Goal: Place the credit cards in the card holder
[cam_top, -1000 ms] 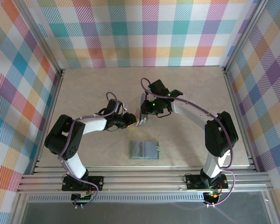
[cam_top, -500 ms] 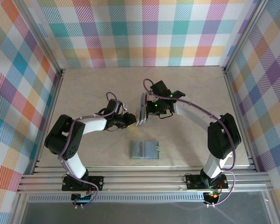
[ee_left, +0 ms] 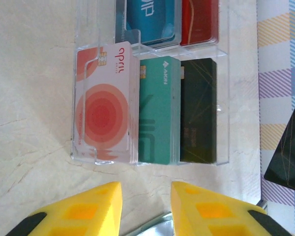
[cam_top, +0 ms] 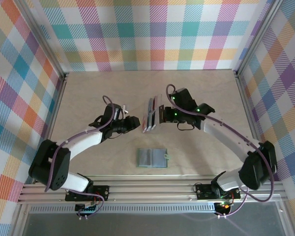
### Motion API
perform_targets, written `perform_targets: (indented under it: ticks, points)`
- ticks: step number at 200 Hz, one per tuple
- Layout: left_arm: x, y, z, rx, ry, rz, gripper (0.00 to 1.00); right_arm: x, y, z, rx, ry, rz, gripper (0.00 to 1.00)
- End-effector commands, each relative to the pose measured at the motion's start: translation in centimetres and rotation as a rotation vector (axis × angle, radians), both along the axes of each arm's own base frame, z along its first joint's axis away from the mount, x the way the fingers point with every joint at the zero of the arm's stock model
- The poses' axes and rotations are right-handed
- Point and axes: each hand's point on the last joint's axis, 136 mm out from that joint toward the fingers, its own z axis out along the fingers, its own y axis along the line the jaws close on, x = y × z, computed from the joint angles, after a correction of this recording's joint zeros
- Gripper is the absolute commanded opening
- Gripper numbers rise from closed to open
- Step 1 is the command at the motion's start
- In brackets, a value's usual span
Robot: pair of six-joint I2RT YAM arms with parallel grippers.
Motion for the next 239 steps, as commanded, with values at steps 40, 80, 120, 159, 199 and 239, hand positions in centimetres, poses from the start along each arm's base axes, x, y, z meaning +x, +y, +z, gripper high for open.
perform_targets:
  ticks: [40, 80, 120, 159, 199, 239]
  points:
    - [-6.0, 1.3, -2.9, 0.276, -0.02, -0.055, 0.4, -6.7, 0.6, -2.0, 0.187, 0.14, 0.144, 0.0]
    - [-8.0, 1.4, -4.6, 0.404, -0.042, -0.099, 0.45, -10.2, 0.6, -5.2, 0.24, 0.26, 0.214, 0.0]
    - [-8.3, 0.7, -6.0, 0.533, -0.057, -0.135, 0.48, -11.8, 0.7, -7.9, 0.236, 0.33, 0.249, 0.0]
    - [-9.1, 0.7, -7.9, 0.644, -0.033, -0.164, 0.46, -12.4, 1.0, -8.5, 0.263, 0.353, 0.277, 0.0]
    - [-9.9, 0.8, -8.7, 0.667, -0.031, -0.165, 0.43, -12.7, 1.1, -10.0, 0.262, 0.393, 0.282, 0.0]
    - [-10.3, 1.8, -9.3, 0.675, -0.022, -0.135, 0.41, -12.9, 1.3, -10.8, 0.26, 0.416, 0.287, 0.0]
